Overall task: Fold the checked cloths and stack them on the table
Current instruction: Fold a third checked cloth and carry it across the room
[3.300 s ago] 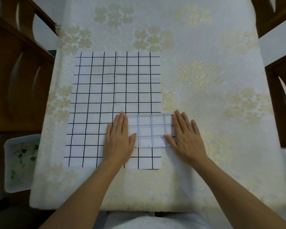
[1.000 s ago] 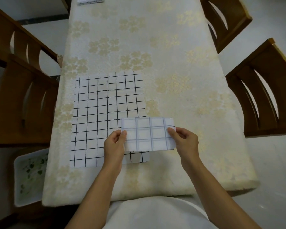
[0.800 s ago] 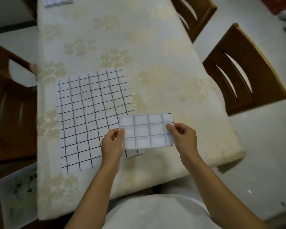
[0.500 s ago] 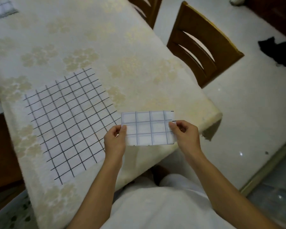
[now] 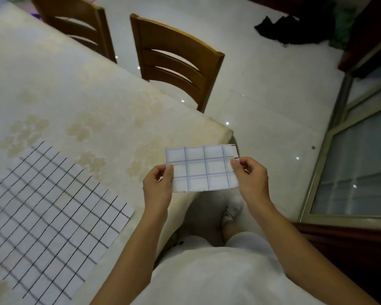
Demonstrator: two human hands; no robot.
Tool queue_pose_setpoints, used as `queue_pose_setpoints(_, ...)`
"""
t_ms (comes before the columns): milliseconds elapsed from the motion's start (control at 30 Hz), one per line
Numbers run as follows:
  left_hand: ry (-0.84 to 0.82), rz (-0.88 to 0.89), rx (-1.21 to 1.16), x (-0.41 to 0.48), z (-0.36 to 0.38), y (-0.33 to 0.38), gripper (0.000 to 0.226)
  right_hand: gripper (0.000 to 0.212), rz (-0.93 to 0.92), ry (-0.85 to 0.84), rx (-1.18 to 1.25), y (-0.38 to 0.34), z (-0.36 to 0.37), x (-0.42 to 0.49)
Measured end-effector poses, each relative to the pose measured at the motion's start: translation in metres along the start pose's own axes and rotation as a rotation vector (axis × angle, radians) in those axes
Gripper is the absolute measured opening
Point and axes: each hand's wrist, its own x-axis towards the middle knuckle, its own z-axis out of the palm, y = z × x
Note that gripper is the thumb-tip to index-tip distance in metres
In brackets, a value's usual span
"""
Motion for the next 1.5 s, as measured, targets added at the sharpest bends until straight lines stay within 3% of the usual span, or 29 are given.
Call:
queue_pose_setpoints(267, -0.118, 0.061, 0.102, 0.018, 0.113, 0.033, 0.018, 0.012, 0.069, 0.155, 0.105, 0.019, -0.069, 0.070)
queue_pose_setpoints(767, -0.235, 0.129, 0.203, 0.068, 0.371, 0.120, 0.020, 0.009, 0.106, 0.262, 0.166, 0.019, -0.234, 0.268)
queue_pose_setpoints(1167, -0.186, 0.075, 0.146, 0.139, 0.453, 0.165, 0.023, 0.012, 0.123, 0.212, 0.155, -0.008, -0.249, 0.395)
queue_pose_setpoints(1500, -0.105, 0.002, 0.056, 0.281, 0.492, 0.226, 0.020, 0.013, 0.089, 0.092, 0.076, -0.085, -0.199, 0.551)
